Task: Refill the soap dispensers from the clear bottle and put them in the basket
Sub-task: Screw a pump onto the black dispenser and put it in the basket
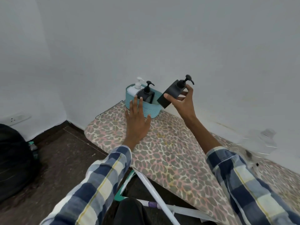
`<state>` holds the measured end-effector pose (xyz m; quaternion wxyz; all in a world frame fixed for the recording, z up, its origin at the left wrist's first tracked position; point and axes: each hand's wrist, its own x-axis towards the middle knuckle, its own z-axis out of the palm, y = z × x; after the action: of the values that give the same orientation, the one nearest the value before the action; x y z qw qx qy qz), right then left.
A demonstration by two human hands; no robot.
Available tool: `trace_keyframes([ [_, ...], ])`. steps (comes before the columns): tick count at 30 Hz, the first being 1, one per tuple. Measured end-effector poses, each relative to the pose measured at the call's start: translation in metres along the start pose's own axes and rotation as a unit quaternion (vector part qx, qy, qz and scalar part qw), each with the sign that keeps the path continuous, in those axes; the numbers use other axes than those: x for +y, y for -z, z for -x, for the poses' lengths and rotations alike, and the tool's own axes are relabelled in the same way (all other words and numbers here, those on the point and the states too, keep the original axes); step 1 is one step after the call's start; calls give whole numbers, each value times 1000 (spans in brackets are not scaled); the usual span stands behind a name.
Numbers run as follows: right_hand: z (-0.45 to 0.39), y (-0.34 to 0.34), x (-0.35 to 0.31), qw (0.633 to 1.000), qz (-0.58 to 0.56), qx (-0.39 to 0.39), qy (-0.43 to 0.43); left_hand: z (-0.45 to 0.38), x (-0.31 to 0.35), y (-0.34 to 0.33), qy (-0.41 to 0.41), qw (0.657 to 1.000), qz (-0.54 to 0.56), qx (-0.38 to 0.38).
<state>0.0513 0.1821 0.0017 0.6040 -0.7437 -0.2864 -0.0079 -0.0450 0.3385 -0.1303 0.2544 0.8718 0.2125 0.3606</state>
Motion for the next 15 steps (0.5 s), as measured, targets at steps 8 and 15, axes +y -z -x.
trace_keyframes([
  [8,-38,-41,18,1000,31,1,-2,0,-4,-1,-6,1000,26,10],
  [15,-43,-65,39,990,141,-15,-7,-2,-4,-2,-10,1000,19,11],
])
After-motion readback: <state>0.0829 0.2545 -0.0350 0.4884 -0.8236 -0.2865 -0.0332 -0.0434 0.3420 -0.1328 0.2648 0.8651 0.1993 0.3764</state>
